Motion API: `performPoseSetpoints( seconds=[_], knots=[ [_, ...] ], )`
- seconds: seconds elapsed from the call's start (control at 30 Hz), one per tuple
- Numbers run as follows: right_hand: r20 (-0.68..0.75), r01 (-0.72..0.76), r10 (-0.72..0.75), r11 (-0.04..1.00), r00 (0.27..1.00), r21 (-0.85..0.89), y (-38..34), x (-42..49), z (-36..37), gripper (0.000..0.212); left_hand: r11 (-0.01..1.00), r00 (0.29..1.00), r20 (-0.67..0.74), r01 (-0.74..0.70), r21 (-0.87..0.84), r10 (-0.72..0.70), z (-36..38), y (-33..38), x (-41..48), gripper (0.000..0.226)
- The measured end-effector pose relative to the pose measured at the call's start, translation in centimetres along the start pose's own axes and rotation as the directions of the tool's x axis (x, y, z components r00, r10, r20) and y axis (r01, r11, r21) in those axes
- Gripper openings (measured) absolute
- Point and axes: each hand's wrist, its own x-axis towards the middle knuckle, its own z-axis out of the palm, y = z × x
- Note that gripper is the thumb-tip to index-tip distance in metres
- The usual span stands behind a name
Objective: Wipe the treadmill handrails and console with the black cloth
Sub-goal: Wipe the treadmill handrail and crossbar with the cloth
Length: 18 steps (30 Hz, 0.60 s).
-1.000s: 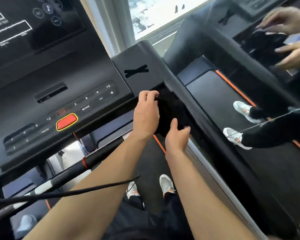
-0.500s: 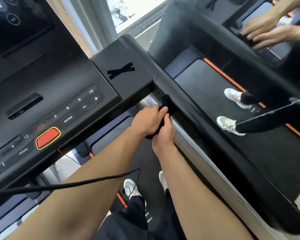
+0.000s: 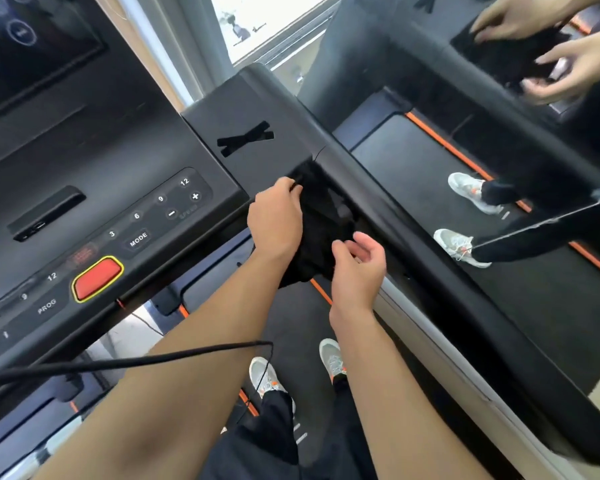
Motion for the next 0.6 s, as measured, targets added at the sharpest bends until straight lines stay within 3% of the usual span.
performPoseSetpoints(
  seconds=[0.1,0.17,0.23,0.27,0.33,0.43,0.6],
  knots=[
    [0.065,-0.094,0.104,0.985,0.992,-0.143,0.1,-0.4,1.0,0.027,0.982,0.989,0.136,-0.074,0.172,0.050,0.2,0.5,-0.3,0.024],
    [0.120,-0.191,0.210,0.970,0.970,-0.149,0.2,-0.4,1.6,0.040,0.984,0.992,0.100,-0.092,0.153,0.077,-0.1,0.3,-0.5,0.021],
    [0.174,-0.308,0.316,0.949,0.933,-0.072,-0.1,-0.4,2.2,0.037,0.997,0.987,0.149,-0.062,0.050,0.054,-0.4,0.3,-0.9,0.024],
    [0.201,-0.352,0.350,0.936,0.915,-0.025,-0.2,-0.4,2.6,0.037,1.000,0.963,0.270,-0.007,-0.013,0.010,-0.3,0.5,-1.2,0.034],
    [0.215,-0.396,0.377,0.917,0.901,0.047,-0.1,-0.2,3.4,0.044,0.996,0.839,0.540,0.088,-0.022,-0.062,-0.1,1.1,-1.8,0.048],
    [0.162,-0.326,0.305,0.937,0.938,0.126,0.6,-0.6,4.0,0.039,0.993,0.737,0.671,0.119,-0.020,-0.075,0.7,1.1,-0.6,0.056],
    [0.041,-0.082,0.079,0.993,0.996,0.081,1.3,-2.2,2.4,0.040,0.874,0.609,0.790,0.419,-0.244,-0.071,2.0,1.0,1.9,0.054]
  ],
)
